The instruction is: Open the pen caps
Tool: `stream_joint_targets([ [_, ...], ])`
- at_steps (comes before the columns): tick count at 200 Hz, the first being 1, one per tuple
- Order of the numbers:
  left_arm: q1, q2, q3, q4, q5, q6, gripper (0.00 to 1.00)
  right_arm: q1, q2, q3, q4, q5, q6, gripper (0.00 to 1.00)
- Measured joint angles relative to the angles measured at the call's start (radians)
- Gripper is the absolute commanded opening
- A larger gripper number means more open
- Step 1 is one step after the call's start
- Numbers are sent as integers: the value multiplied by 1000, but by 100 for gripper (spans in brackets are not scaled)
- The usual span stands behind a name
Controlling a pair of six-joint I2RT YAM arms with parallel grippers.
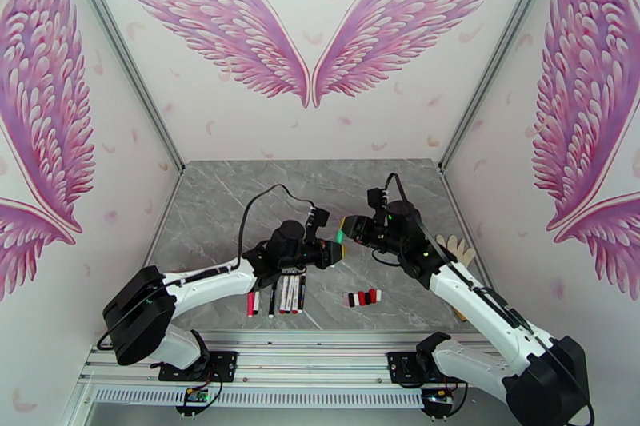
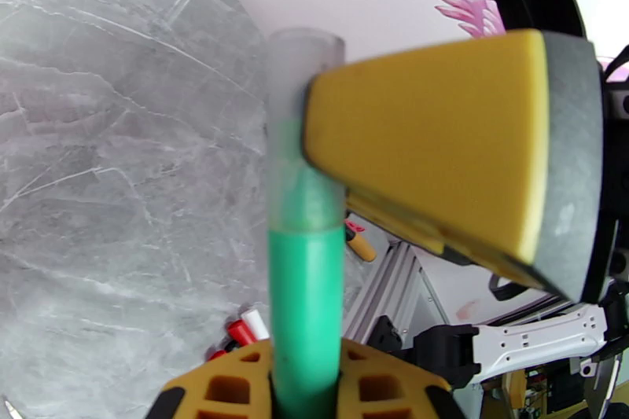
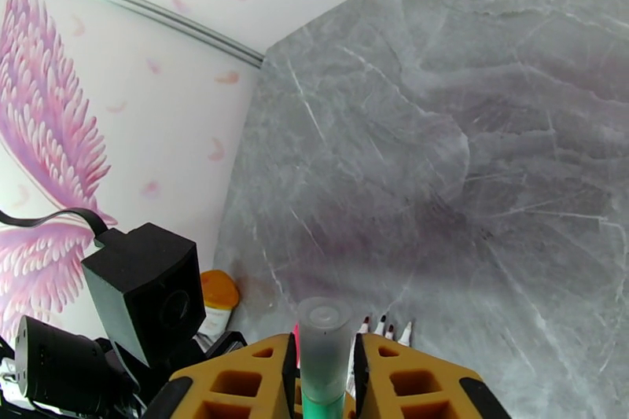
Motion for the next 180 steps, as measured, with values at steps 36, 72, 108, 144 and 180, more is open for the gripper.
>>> stream_joint_targets([
  [36,-14,-17,0,-47,-12,63,9,1,11,32,-43,-31,-8,39],
  [72,-20,-32,0,-53,-10,91,9,1,29,39,-69,-80,-8,39],
  [108,-23,-34,0,-56,-11,109,9,1,41,43,-86,-90,-8,36],
  [144,-30,-35,0,-69,-13,117,9,1,42,52,-89,-90,-11,33],
  [180,-32,-39,0,-77,-16,121,9,1,48,64,-97,-90,-15,29],
])
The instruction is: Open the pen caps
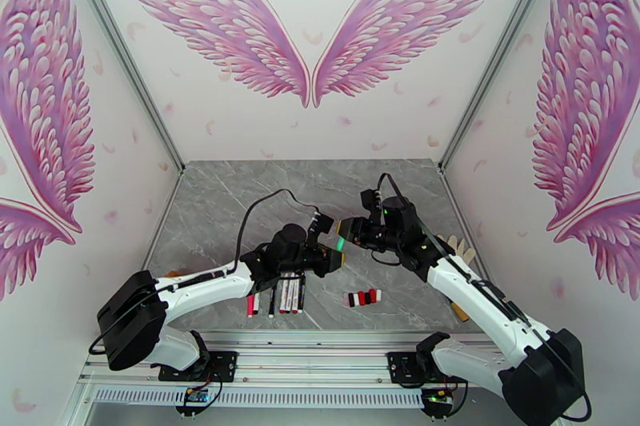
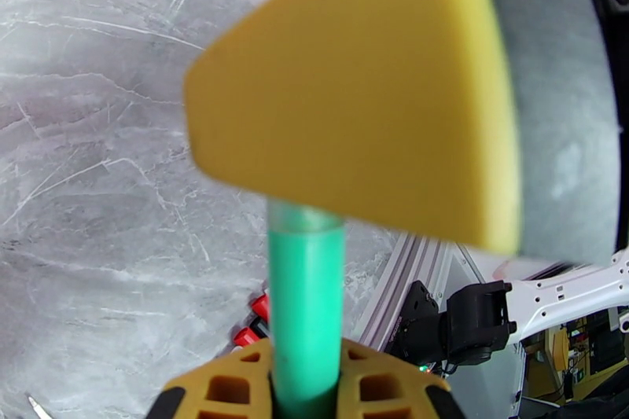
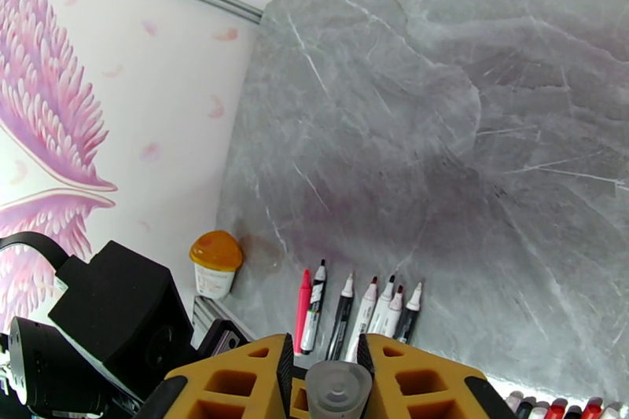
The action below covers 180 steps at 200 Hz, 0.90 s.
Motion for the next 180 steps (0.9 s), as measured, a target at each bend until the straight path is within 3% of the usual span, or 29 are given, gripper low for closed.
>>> stream_joint_targets([
  [65,0,0,0,-6,-2,3,9,0,6,0,0,-6,0,30],
  [149,-3,0,0,-14,-9,8,8,0,19,0,-2,-7,-4,16],
  [180,-31,-1,23,-78,-73,37,7,0,19,5,-30,10,-4,13],
])
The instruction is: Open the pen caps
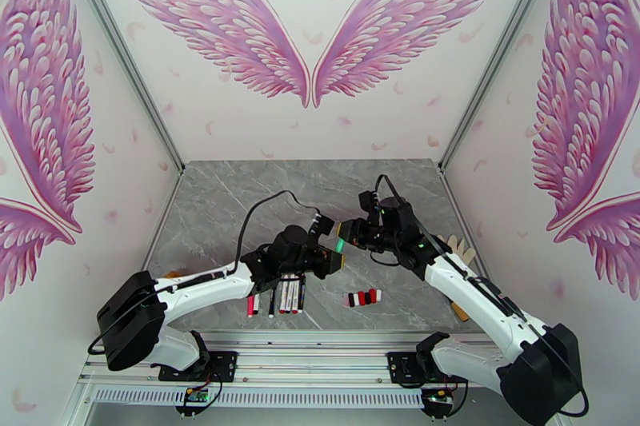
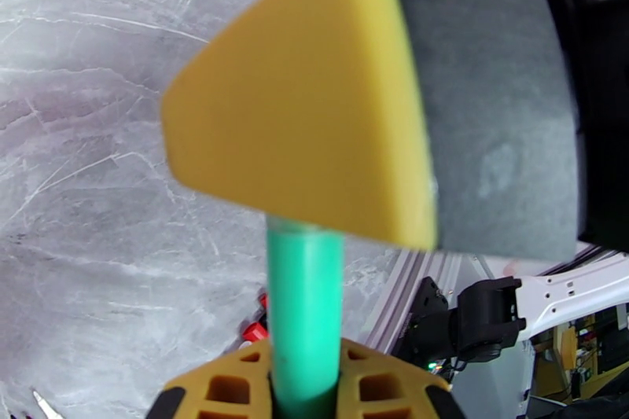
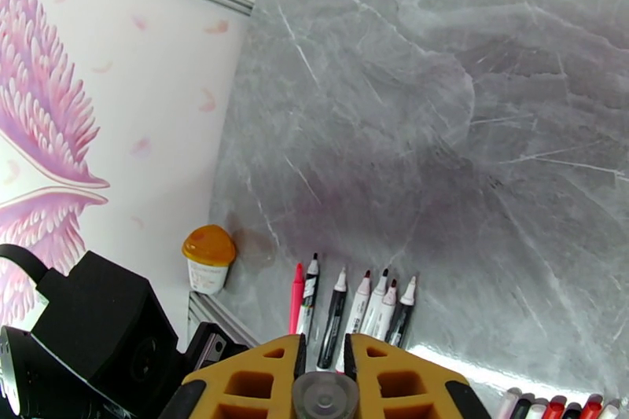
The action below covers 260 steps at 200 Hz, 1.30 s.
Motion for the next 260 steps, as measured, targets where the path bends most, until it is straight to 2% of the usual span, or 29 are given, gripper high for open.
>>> stream_joint_targets([
  [41,-48,-7,41,-74,-123,41,6,0,-2,41,-60,21,-4,10],
  [71,-44,-19,30,-49,-97,32,6,-21,-12,43,-60,-23,-23,9],
  [123,-34,-78,-36,-63,47,22,6,-124,-29,69,2,-42,-48,9],
  [260,-50,-164,-90,-134,-8,38,5,-243,-21,131,-68,-5,-130,9],
])
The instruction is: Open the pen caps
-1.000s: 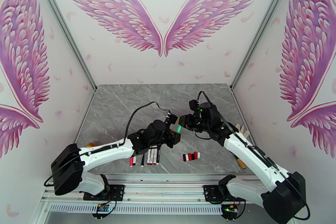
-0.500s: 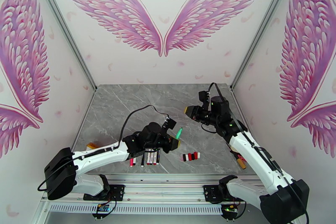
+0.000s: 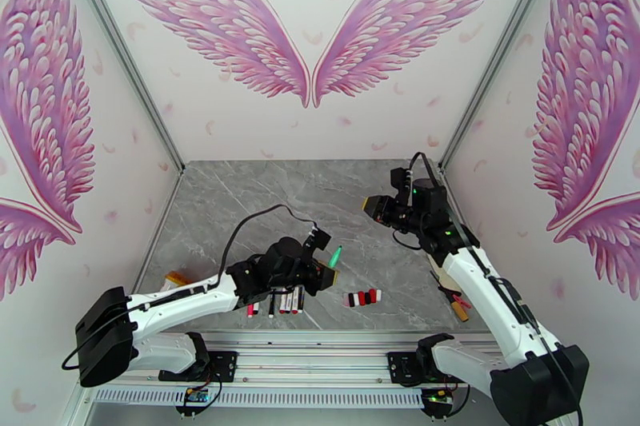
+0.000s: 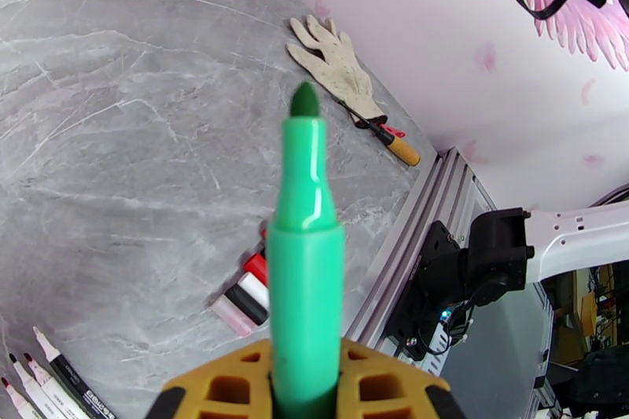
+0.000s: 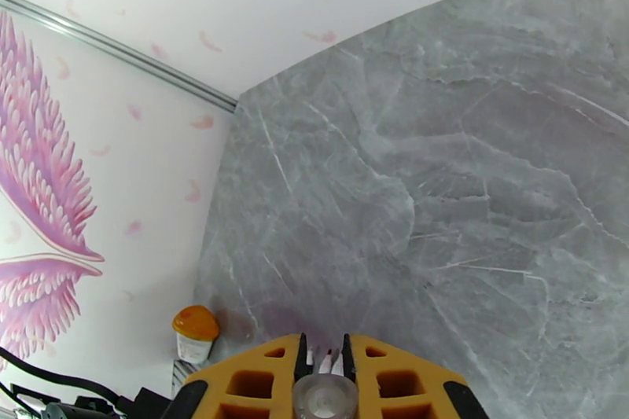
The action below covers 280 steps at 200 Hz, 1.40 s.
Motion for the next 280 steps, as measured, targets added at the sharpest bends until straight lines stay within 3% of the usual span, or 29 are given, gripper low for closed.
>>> stream_joint_targets([
  [84,23,-88,-56,-11,-5,0,5,-31,-91,-90,-128,70,-80,9],
  [167,87,-181,-112,-16,1,7,5,-33,-106,-168,-323,217,-169,9],
  [280,131,-232,-146,-14,-9,19,5,13,21,-276,-456,330,-138,12],
])
